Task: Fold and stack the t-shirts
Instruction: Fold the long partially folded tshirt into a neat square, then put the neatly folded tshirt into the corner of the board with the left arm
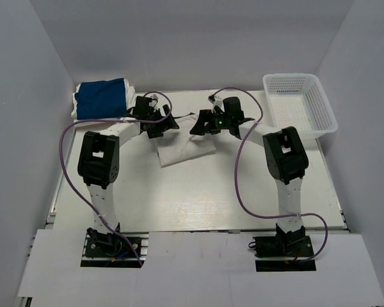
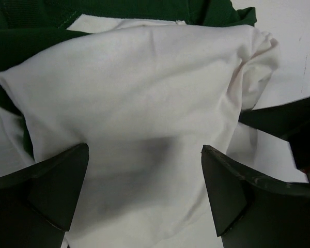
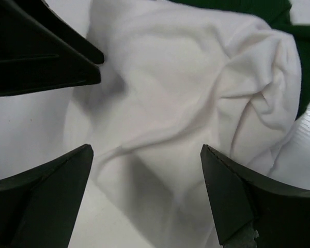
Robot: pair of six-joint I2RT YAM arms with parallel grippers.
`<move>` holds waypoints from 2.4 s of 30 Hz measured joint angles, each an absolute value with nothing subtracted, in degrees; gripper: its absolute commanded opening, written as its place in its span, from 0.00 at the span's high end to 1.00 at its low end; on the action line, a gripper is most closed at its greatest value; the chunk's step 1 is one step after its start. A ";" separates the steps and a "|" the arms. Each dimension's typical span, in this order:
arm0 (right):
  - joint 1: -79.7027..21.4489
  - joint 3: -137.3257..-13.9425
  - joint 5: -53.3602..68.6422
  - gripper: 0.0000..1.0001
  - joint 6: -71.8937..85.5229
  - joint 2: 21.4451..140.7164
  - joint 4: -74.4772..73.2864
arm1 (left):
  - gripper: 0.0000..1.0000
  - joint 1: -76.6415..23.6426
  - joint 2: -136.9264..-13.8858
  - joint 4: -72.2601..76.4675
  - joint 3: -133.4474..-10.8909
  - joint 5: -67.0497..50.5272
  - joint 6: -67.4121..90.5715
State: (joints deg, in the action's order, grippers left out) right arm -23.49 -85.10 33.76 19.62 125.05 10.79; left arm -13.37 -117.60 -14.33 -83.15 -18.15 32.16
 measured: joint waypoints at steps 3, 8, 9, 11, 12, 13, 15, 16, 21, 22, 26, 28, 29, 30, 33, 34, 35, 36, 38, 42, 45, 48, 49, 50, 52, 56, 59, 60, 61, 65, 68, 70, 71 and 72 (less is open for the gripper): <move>-23.46 -81.78 32.25 0.10 17.15 117.45 8.54 | 0.00 -13.52 -113.95 -15.09 -81.28 -16.27 31.24; -23.35 -76.20 29.21 0.10 13.61 100.53 7.94 | 0.00 -13.52 -107.46 -18.68 -78.74 -11.11 29.26; -23.35 -75.35 28.49 0.10 12.93 97.97 7.88 | 0.00 -13.52 -107.22 -19.77 -78.74 -10.20 28.47; -23.38 -73.67 26.55 0.10 11.64 93.80 7.44 | 0.00 -13.50 -107.44 -21.96 -78.83 -9.15 27.22; -23.35 -72.82 25.47 0.10 11.11 92.23 7.22 | 0.00 -13.50 -107.92 -23.22 -78.89 -8.60 26.63; -23.35 -71.79 24.27 0.10 10.61 90.94 6.70 | 0.00 -13.47 -108.60 -24.47 -79.02 -8.16 26.13; -23.31 -69.49 21.80 0.10 9.78 88.90 5.13 | 0.00 -13.47 -110.19 -26.17 -79.05 -7.66 25.43; -23.31 -68.58 20.93 0.10 9.52 88.31 4.21 | 0.00 -13.47 -111.07 -26.89 -79.05 -7.55 25.19; -23.24 -64.10 15.90 0.10 8.34 85.10 0.25 | 0.07 -13.47 -114.48 -27.75 -79.85 -7.70 24.69; -23.24 -63.55 15.16 0.10 8.23 84.38 -0.40 | 0.09 -13.47 -115.15 -27.57 -80.58 -7.84 24.69; -23.24 -62.83 13.15 0.10 7.62 81.76 -1.04 | 0.41 -13.54 -118.54 -26.41 -84.36 -8.95 25.12; -23.24 -62.61 11.79 0.10 7.22 80.42 -1.63 | 0.54 -13.58 -120.16 -25.65 -85.78 -10.09 25.08; -23.24 -62.24 11.35 0.10 7.07 79.81 -1.67 | 0.66 -13.63 -120.81 -25.26 -86.37 -10.66 24.84; -23.24 -61.82 10.66 0.10 6.96 79.07 -1.87 | 0.77 -13.67 -121.23 -24.84 -86.61 -11.27 24.73; -23.24 -60.51 8.71 0.10 6.57 77.43 -2.07 | 1.00 -13.80 -121.40 -24.05 -86.72 -12.80 23.46; -23.24 -60.01 8.03 0.10 6.37 76.90 -2.09 | 1.00 -13.91 -121.32 -24.01 -86.76 -12.75 23.27; -23.24 -59.35 7.31 0.10 6.17 76.36 -2.09 | 1.00 -14.00 -121.30 -24.01 -86.80 -12.75 22.65; -23.22 -58.89 6.52 0.10 5.93 75.92 -2.37 | 1.00 -14.11 -121.23 -24.36 -87.09 -12.60 21.80; -23.20 -58.30 5.06 0.10 5.52 75.37 -2.87 | 1.00 -14.22 -121.23 -26.13 -88.73 -11.99 19.53; -23.14 -57.84 1.76 0.10 5.04 75.11 -3.33 | 1.00 -14.15 -120.60 -29.26 -95.04 -9.76 13.63; -23.09 -57.21 -0.16 0.10 4.25 74.81 -3.44 | 1.00 -14.00 -118.45 -30.20 -98.96 -6.59 8.38; -23.09 -57.19 -1.61 0.10 3.88 74.83 -3.53 | 1.00 -13.67 -114.74 -30.61 -100.68 -3.07 3.46; -23.09 -57.21 -1.98 0.10 3.79 74.83 -3.53 | 1.00 -13.43 -113.73 -31.07 -101.62 -2.17 1.83; -23.09 -57.19 -2.20 0.10 3.79 74.89 -3.57 | 1.00 -13.19 -113.01 -31.31 -102.67 -1.48 0.23; -23.09 -57.21 -2.50 0.10 3.70 75.24 -3.55 | 1.00 -12.40 -112.60 -32.12 -106.39 0.30 -2.94; -23.09 -57.67 -2.72 0.10 3.60 77.06 -4.43 | 1.00 -10.37 -113.89 -35.03 -116.09 3.75 -8.38; -23.09 -58.67 -2.92 0.10 3.53 78.61 -6.00 | 1.00 -7.97 -115.68 -35.46 -123.28 5.37 -12.16; -23.09 -58.96 -3.05 0.10 3.44 78.89 -6.42 | 1.00 -6.98 -115.92 -35.16 -124.40 5.50 -13.21; -23.09 -59.33 -3.11 0.10 3.40 79.11 -6.87 | 1.00 -5.96 -116.03 -34.61 -124.95 5.48 -14.15; -23.09 -61.21 -3.51 0.10 2.66 79.53 -8.10 | 1.00 -1.96 -117.38 -33.56 -126.48 4.47 -16.32; -23.09 -63.48 -3.99 0.10 2.28 80.47 -8.78 | 1.00 1.21 -119.07 -32.16 -126.50 2.07 -17.10; -23.09 -64.97 -4.12 0.10 2.13 81.49 -9.19 | 1.00 3.14 -120.46 -31.14 -126.48 -0.43 -17.26; -23.09 -65.56 -4.12 0.10 2.09 82.02 -9.32 | 1.00 4.05 -121.16 -30.63 -126.45 -1.48 -17.26; -23.09 -66.02 -4.12 0.10 2.04 82.52 -9.41 | 1.00 4.95 -121.75 -30.13 -126.41 -2.50 -17.23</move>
State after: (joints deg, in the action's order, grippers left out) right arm -23.09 -66.02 -4.12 2.04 82.52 -9.41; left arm 4.95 -121.75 -30.13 -126.41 -2.50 -17.23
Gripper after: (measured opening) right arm 0.904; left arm 0.137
